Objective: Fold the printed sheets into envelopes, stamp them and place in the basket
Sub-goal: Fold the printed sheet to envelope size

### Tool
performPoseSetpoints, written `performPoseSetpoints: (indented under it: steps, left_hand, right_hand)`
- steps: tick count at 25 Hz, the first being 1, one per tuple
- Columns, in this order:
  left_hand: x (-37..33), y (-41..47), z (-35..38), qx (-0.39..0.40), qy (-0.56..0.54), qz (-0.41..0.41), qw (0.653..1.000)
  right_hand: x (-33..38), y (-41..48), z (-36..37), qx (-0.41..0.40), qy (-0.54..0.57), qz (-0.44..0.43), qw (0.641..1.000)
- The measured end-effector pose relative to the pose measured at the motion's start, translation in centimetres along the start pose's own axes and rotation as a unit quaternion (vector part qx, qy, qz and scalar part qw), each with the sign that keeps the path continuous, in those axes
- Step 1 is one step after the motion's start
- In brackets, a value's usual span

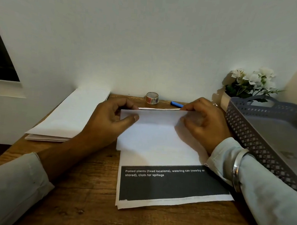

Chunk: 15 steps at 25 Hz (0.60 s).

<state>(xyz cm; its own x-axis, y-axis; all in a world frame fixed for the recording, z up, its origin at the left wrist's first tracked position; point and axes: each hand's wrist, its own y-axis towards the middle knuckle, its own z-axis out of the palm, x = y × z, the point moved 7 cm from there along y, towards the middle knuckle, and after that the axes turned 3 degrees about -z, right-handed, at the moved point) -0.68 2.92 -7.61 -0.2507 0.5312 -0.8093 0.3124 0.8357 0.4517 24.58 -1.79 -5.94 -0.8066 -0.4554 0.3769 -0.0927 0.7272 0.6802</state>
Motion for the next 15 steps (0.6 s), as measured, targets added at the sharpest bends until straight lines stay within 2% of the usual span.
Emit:
performPoseSetpoints:
  steps: [1, 3, 5, 8, 13, 15]
  left_hand:
    - [-0.1, 0.0, 0.2, 0.013, 0.013, 0.014, 1.0]
    - [0.1, -0.2, 1.1, 0.067, 0.041, 0.019, 0.997]
    - [0.5, -0.5, 2.1, 0.125, 0.091, 0.017, 0.988]
    - [1.0, -0.9, 3.2, 0.194, 0.196, 0.016, 0.961]
    - [1.4, -1.2, 4.0, 0.228, 0.284, 0.005, 0.931]
    - [2.1, -1.4, 4.6, 0.243, 0.352, 0.012, 0.904]
  right_hand:
    - [0.3, 0.0, -0.2, -0.009, 0.0, -0.013, 1.0]
    - [0.4, 0.0, 0.3, 0.022, -0.025, -0.025, 0.999]
    - [0.3, -0.4, 1.4, 0.091, -0.053, -0.019, 0.994]
    - [-0.6, -1.3, 2.7, 0.197, -0.056, 0.042, 0.978]
    - [0.0, -1.5, 3.3, 0.269, -0.1, 0.073, 0.955]
    - [0.9, -1.9, 4.5, 0.301, -0.129, 0.062, 0.943]
